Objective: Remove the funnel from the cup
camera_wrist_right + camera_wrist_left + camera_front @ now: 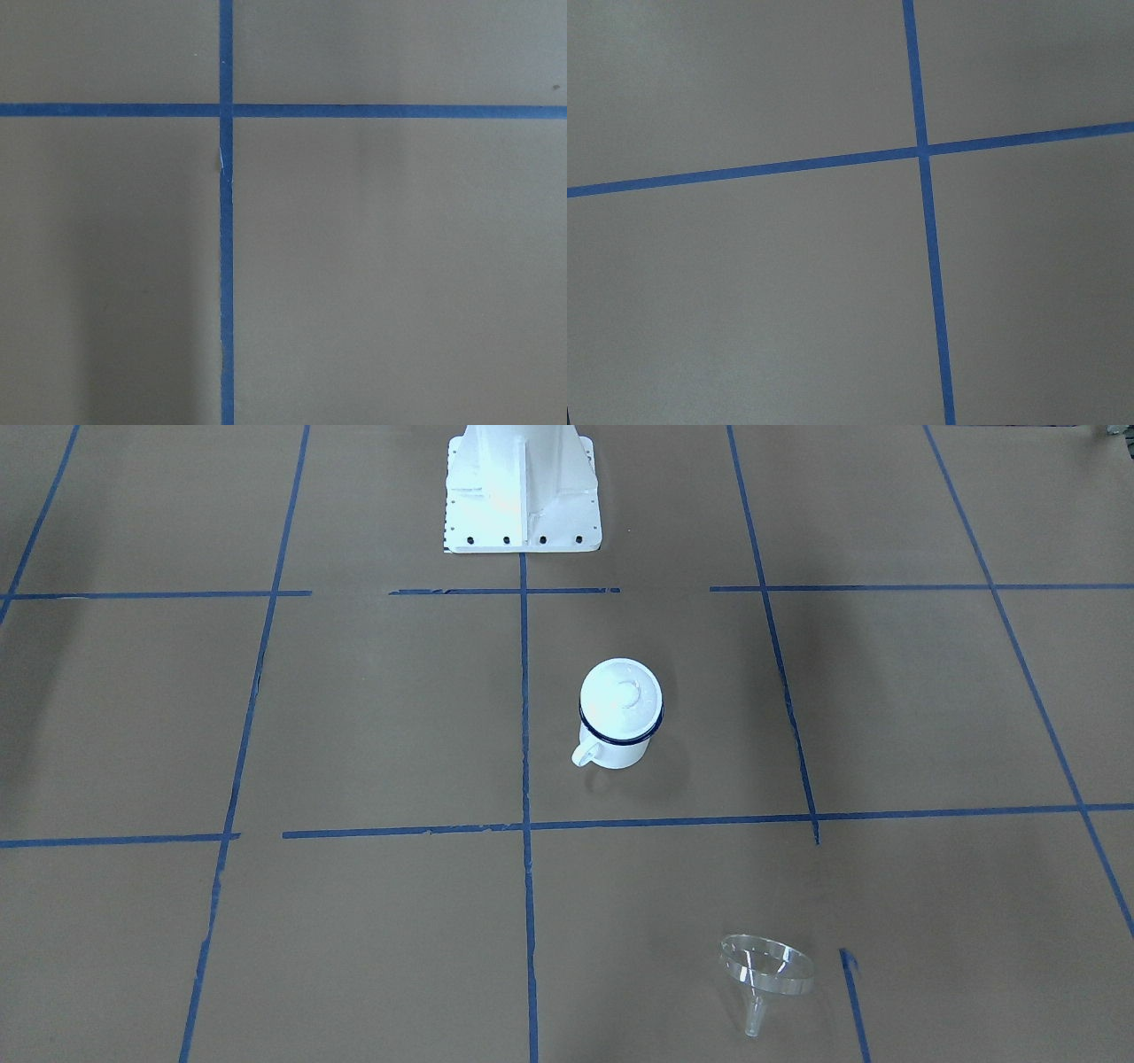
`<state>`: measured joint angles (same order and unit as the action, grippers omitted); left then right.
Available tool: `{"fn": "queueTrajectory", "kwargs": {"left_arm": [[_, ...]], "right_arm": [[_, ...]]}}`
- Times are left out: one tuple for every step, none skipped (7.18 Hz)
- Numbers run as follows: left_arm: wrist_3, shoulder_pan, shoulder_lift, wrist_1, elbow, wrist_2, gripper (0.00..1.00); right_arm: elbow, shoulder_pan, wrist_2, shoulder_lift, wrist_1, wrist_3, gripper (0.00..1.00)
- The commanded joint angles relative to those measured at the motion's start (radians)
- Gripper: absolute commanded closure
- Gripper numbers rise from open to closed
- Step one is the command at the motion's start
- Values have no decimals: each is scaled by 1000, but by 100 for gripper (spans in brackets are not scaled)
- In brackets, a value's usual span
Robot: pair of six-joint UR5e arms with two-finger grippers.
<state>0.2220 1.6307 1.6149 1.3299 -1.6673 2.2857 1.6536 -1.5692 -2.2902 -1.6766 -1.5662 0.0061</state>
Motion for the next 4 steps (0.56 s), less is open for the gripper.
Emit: {"fn": "queueTrajectory", "kwargs": {"left_arm": [[0,0,-1,0,1,1,0],[2,0,-1,0,0,2,0],[4,1,-1,0,-5,2,0],[5,1,-1,0,-2,2,0]], "right_arm": [[0,0,0,0,0,0,0],[0,0,0,0,0,0,0],[0,0,0,0,0,0,0],[0,0,0,0,0,0,0]]}}
